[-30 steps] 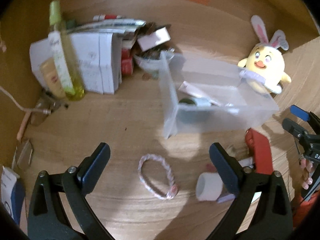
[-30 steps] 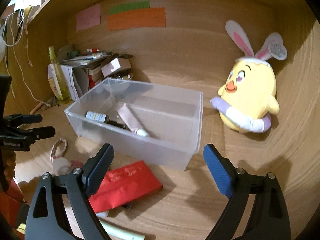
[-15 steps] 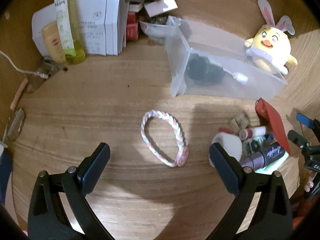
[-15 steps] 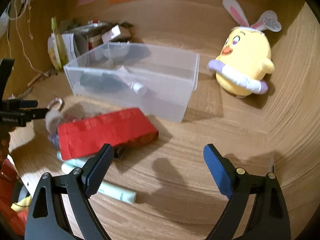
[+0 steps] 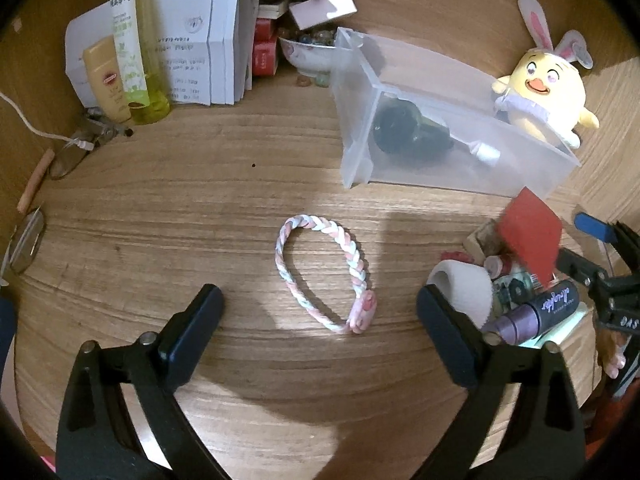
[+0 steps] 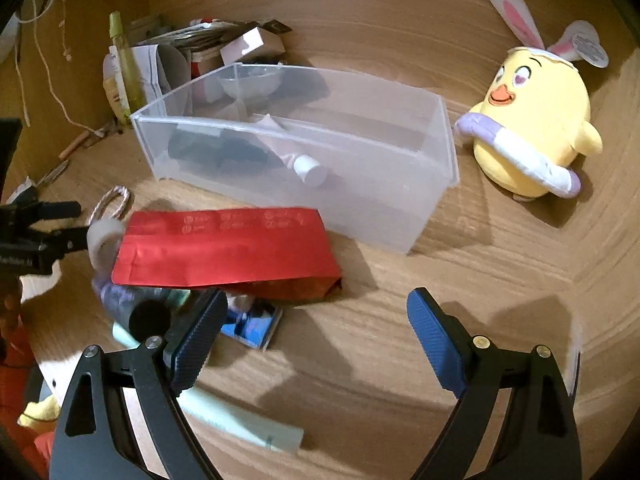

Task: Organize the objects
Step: 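Grasp the braided rope bracelet with the left tool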

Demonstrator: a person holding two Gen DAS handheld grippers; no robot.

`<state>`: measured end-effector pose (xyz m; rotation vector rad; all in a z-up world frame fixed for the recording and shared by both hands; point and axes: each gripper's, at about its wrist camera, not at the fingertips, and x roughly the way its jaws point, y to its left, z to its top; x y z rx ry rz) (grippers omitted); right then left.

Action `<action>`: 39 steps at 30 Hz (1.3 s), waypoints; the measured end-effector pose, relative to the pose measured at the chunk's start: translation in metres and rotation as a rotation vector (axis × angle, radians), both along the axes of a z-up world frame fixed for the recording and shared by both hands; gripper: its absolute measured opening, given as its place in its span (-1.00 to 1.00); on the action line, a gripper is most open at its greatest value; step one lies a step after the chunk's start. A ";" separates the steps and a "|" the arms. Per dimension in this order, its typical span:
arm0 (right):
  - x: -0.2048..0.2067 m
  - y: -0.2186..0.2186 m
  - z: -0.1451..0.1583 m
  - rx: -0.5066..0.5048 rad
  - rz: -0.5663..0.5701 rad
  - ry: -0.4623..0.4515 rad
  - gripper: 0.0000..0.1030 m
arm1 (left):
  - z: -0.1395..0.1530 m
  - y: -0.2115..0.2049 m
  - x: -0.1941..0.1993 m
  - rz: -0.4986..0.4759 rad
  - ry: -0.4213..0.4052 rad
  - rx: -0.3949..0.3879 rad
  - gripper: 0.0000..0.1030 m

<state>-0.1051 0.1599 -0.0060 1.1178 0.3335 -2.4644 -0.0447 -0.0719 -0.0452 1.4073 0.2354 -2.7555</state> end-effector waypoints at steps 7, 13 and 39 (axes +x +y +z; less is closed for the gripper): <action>-0.013 -0.018 -0.005 -0.012 0.035 -0.032 0.75 | 0.002 0.000 0.002 -0.008 0.025 -0.048 0.10; -0.022 -0.033 -0.005 -0.004 0.064 -0.040 0.75 | 0.003 -0.007 0.004 0.002 0.041 -0.029 -0.35; -0.051 -0.021 -0.009 -0.126 0.082 -0.179 0.18 | 0.006 -0.005 0.012 -0.039 0.089 -0.028 -0.64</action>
